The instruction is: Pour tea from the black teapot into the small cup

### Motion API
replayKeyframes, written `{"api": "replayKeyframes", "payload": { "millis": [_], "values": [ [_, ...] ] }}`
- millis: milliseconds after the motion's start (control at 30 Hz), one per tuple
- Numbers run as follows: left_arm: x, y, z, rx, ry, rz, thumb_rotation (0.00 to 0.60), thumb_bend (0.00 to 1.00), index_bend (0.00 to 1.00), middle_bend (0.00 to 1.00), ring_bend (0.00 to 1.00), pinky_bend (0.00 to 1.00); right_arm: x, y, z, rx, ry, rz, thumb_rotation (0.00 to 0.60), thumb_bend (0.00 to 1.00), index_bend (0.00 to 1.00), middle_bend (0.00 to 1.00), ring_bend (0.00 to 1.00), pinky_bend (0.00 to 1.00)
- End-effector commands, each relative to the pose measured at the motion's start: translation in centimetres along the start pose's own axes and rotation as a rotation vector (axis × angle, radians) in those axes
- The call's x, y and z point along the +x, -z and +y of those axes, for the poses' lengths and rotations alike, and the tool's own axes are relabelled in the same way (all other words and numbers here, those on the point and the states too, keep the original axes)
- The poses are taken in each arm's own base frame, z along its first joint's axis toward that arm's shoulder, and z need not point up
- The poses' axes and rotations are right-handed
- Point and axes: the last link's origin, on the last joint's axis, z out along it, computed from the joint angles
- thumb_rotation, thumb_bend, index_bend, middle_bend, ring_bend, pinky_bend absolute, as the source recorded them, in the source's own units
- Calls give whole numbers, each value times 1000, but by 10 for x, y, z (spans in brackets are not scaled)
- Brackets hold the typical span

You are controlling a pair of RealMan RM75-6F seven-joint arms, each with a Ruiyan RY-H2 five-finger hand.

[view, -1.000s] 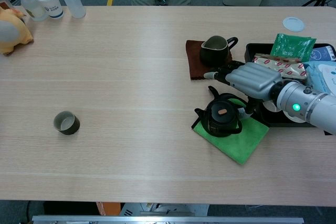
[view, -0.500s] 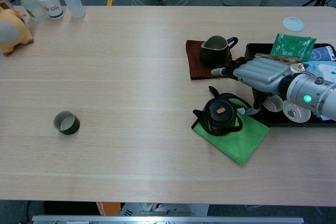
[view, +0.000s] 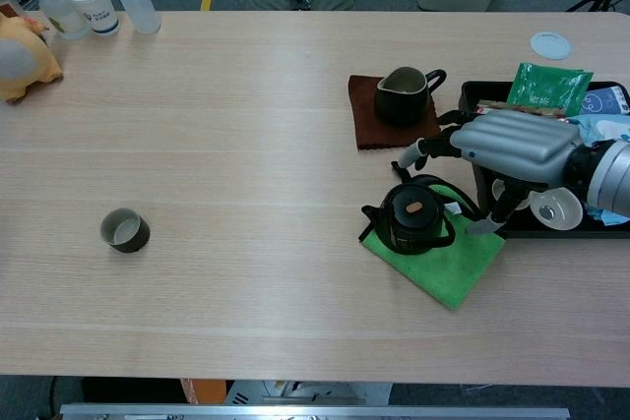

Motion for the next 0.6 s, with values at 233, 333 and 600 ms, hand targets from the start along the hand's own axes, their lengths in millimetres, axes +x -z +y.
{"api": "replayKeyframes", "payload": {
  "millis": [233, 333, 600],
  "values": [
    [-1, 1, 1, -12, -5, -6, 600, 278, 226, 274, 284, 206, -6, 19, -16, 18, -63, -24, 600, 0, 244, 315, 265, 0],
    [-1, 2, 0, -12, -6, -9, 600, 278, 226, 274, 284, 206, -11, 21, -20, 21, -77, -43, 600, 0, 252, 322, 269, 0],
    [-2, 2, -2, -16, -7, -12, 600, 278, 226, 274, 284, 206, -22, 20, -27, 22, -81, -90, 600, 0, 261, 326, 271, 0]
  ]
}}
